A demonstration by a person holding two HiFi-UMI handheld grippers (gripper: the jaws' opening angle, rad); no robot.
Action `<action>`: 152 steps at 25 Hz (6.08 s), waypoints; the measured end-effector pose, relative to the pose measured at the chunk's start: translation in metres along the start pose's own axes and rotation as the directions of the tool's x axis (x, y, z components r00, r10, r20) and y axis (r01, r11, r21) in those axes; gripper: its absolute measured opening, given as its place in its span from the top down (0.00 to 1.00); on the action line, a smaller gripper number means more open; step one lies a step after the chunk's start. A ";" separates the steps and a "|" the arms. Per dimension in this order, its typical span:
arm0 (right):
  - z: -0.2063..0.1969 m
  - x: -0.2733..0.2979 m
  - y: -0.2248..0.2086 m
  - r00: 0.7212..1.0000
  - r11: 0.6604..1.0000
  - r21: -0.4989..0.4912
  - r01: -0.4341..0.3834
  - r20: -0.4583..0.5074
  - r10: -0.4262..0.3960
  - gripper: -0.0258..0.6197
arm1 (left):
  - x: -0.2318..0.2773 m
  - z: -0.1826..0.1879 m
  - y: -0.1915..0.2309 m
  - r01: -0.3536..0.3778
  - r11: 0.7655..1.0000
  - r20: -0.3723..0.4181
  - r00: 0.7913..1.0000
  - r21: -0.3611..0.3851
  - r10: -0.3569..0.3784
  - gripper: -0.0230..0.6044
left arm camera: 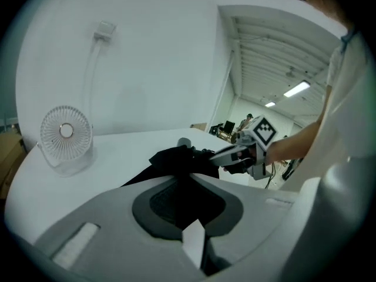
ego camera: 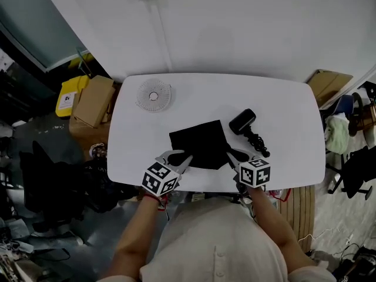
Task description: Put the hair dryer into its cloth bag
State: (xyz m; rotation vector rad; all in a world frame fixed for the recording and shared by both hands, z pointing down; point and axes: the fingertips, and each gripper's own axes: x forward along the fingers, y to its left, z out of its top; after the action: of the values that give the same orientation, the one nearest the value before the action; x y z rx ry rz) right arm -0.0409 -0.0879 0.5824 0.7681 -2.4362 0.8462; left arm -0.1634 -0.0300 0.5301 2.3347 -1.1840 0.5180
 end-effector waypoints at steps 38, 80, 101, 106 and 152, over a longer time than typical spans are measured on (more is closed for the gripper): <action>0.016 0.028 0.045 0.950 0.507 -0.835 -0.213 -0.297 -0.091 0.93 | -0.007 -0.025 -0.023 0.113 0.987 -0.032 0.993 0.110 -0.110 0.91; 0.042 0.000 0.082 0.955 0.630 -0.761 -0.156 -0.280 -0.101 0.93 | 0.043 0.024 -0.033 -0.100 0.862 -0.244 0.937 0.496 0.250 0.90; 0.073 -0.045 0.041 0.990 0.931 -0.339 -0.138 -0.074 0.120 0.73 | 0.052 0.073 -0.022 0.017 0.991 -0.207 0.978 0.134 0.012 0.92; 0.057 -0.059 0.039 0.996 0.940 -0.331 -0.078 -0.070 0.058 0.73 | 0.060 0.080 -0.010 -0.031 0.996 -0.183 0.982 0.080 0.046 0.92; 0.022 -0.071 -0.109 0.990 0.991 -0.080 -0.112 -0.097 0.104 0.78 | 0.132 0.024 -0.038 0.115 0.964 -0.337 0.922 -0.238 -0.193 0.92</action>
State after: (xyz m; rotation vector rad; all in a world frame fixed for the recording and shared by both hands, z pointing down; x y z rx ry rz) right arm 0.0751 -0.1490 0.5718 0.5575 -2.4312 0.7938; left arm -0.0560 -0.1085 0.5705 2.0200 -0.8320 0.6876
